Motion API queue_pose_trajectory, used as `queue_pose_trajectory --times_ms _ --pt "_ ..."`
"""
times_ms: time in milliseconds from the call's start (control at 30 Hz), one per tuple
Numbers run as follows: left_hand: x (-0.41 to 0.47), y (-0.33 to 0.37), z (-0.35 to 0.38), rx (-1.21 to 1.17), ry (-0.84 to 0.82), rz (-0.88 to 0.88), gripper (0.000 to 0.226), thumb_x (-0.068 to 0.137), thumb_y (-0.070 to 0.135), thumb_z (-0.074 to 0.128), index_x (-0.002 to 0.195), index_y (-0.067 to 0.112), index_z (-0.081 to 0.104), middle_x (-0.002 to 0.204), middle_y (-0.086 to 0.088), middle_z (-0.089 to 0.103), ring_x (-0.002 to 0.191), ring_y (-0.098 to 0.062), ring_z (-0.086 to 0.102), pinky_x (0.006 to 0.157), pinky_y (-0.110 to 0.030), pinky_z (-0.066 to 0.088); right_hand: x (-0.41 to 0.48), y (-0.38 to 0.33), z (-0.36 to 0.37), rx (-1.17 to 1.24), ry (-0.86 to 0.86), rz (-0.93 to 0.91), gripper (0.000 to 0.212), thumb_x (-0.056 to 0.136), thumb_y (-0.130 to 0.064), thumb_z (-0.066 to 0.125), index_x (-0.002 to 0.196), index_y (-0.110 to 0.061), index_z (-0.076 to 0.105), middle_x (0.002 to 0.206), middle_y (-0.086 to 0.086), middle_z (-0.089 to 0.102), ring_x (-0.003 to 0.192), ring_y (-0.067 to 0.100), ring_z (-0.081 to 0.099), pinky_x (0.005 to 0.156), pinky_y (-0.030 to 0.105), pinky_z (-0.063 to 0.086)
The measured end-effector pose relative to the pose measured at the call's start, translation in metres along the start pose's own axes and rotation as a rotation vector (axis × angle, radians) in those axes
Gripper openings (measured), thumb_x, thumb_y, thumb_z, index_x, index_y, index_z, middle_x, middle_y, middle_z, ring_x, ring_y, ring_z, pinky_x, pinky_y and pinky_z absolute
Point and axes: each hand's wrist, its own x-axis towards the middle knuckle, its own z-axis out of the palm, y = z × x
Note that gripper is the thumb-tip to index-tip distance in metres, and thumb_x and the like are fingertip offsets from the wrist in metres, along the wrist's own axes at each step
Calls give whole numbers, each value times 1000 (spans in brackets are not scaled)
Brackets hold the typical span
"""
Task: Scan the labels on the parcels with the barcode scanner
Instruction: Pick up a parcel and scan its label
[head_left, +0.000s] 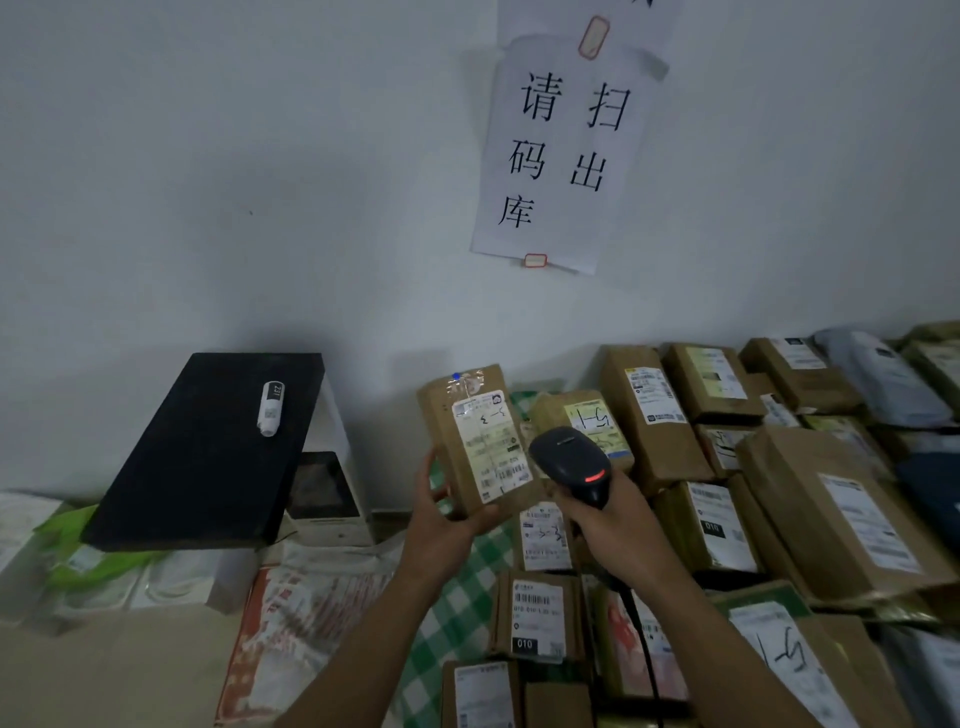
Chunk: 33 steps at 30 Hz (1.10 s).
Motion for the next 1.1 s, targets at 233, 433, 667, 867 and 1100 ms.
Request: queue_pose_trajectory --times_ms 233,433,667,867,1100 --pt "34 0 -3 31 63 77 116 81 11 87 160 41 9 153 -7 44 129 -25 57 72 -7 55 2 -8 7 -149 -111 42 23 94 -20 73 105 -38 65 88 0 77 63 3 63 67 25 51" --pt "50 -6 -1 47 57 106 113 81 7 86 160 40 13 138 9 43 128 -17 53 93 -23 55 4 -8 11 -152 -127 80 28 95 -22 71 108 -44 60 92 -5 75 71 3 65 70 28 50" --pt "54 -7 3 102 85 122 115 79 15 88 160 43 12 156 -4 41 136 -23 52 107 -46 52 8 -6 12 -132 -162 82 29 96 -26 71 113 -45 57 99 -7 71 83 7 62 75 29 49" --pt "55 -11 3 100 77 163 108 81 12 86 152 51 13 138 16 44 124 -7 52 84 -11 51 10 -2 10 -105 -165 98 29 96 -27 71 116 -43 58 93 -7 71 73 3 60 72 28 48" --pt "59 -20 2 127 60 170 101 81 7 85 136 63 21 123 31 47 104 14 58 81 -8 53 17 5 12 -96 -170 115 36 94 -29 72 126 -40 58 100 -6 72 77 4 61 73 28 49"
